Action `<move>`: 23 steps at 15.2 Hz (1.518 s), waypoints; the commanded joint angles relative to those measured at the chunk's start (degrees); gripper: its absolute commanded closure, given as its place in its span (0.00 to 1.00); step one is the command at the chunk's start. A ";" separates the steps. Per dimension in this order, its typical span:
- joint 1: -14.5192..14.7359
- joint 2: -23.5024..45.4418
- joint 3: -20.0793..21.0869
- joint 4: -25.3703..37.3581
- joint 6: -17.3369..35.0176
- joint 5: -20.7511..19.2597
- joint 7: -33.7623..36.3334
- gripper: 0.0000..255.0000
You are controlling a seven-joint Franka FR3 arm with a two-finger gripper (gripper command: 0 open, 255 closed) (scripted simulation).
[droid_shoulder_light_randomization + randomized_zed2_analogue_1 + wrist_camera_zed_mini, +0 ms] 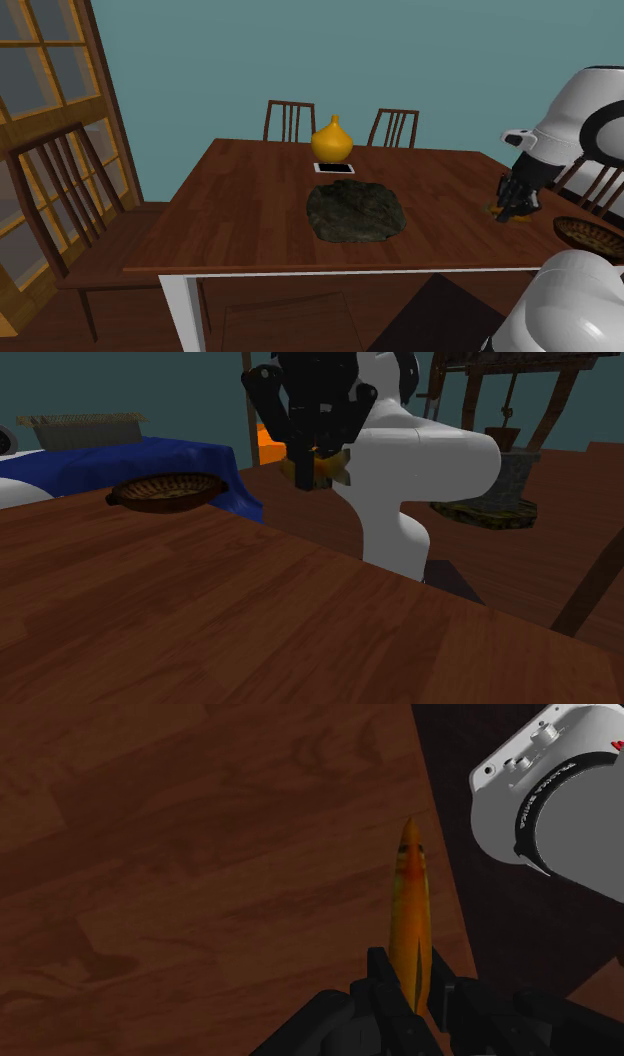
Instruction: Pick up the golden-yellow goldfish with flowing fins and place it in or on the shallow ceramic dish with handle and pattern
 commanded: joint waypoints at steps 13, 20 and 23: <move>-2.56 -0.67 -9.30 10.07 -7.51 -9.59 -11.24 1.00; -3.08 -0.40 -18.06 17.67 -10.12 -18.79 -20.79 1.00; -2.52 0.29 -21.47 21.72 -10.83 -22.35 -24.80 1.00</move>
